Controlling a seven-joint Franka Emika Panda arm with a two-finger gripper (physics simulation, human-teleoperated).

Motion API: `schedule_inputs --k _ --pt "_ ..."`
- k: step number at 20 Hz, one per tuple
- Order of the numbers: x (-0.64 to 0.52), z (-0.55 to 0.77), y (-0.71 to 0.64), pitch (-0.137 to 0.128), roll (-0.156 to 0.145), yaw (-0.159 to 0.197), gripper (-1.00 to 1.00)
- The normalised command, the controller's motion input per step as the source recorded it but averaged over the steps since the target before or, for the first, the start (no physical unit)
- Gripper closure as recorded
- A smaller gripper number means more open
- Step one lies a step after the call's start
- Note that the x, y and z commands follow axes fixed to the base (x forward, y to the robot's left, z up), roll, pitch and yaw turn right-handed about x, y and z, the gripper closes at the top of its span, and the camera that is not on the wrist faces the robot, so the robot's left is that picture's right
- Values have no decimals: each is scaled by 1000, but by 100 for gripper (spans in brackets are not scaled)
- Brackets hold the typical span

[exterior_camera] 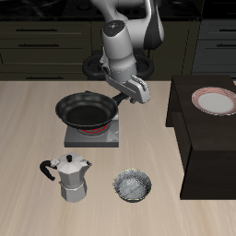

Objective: Place the frypan on the top layer of the shelf

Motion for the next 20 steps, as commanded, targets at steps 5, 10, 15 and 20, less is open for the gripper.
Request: schedule_inputs --k 5,10,15,20 --pt "43 261 -190 1 -41 186 100" --pt "55 211 -242 14 -18 232 100" --pt "33 84 -90 12 -4 183 100" --pt "112 37 -94 -16 -3 184 100"
